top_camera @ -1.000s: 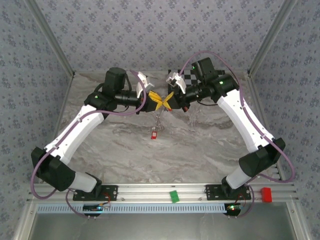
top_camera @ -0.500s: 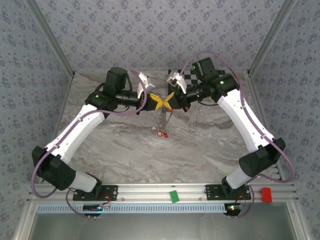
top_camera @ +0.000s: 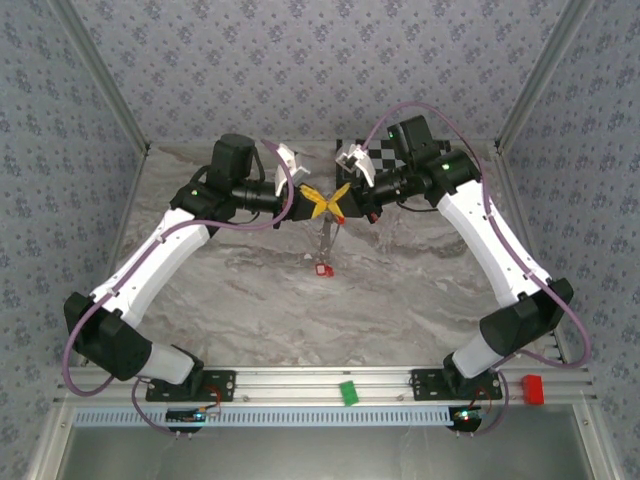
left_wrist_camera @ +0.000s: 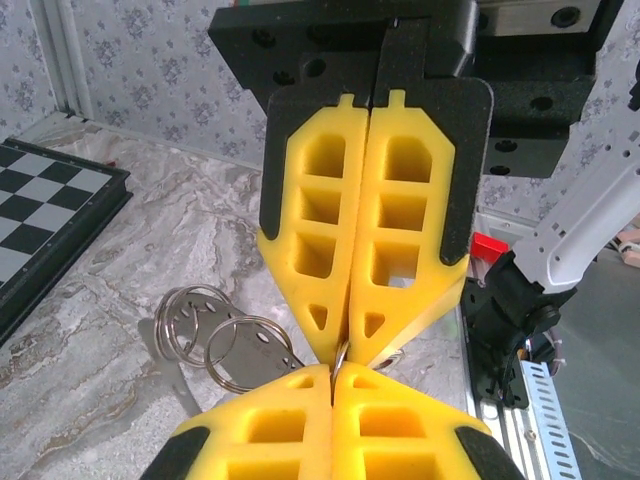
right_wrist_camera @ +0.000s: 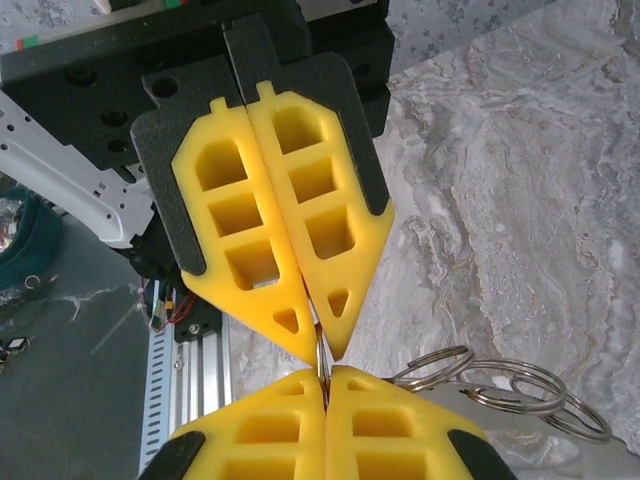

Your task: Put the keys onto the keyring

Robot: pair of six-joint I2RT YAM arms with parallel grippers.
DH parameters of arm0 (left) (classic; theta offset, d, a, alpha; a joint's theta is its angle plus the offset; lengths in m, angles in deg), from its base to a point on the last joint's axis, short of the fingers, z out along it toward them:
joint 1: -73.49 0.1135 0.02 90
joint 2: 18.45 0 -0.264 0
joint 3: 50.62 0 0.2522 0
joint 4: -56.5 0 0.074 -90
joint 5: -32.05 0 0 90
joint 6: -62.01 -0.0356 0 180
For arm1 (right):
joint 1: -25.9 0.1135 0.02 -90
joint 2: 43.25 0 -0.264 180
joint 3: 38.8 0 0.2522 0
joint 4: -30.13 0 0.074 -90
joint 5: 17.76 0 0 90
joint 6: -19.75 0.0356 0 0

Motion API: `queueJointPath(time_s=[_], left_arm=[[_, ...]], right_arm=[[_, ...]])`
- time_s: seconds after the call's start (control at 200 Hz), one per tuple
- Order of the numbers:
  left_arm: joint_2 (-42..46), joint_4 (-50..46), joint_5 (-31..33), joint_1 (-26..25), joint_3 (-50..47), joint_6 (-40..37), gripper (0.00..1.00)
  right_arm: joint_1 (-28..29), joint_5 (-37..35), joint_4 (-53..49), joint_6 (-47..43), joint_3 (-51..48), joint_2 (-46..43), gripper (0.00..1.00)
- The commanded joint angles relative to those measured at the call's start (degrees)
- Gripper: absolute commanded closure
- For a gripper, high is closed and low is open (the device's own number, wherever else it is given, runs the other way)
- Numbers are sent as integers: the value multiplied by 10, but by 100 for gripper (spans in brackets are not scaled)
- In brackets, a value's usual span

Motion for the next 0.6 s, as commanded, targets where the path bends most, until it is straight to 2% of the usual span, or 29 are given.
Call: queueJointPath(time_s=[0.0,0.075,0.175,0.38,0.595], left_arm=[[10,56,-2,-10,-7,23,100],[23,100,14,-10,-25,44,100],[38,170,42,-10,-54,77,100],[55,313,92,-10,-97,148,100],[57,405,131,-12,-105,193,100]], right_arm=[[-10,36,53,37,-19,-25,90],[-25,47,95,77,-43,-39,81],[-49,65,165,131,-82,-64,76],[-82,52,427,320,-191,-116,72],[-96,42,611,472,-259,-131,69]])
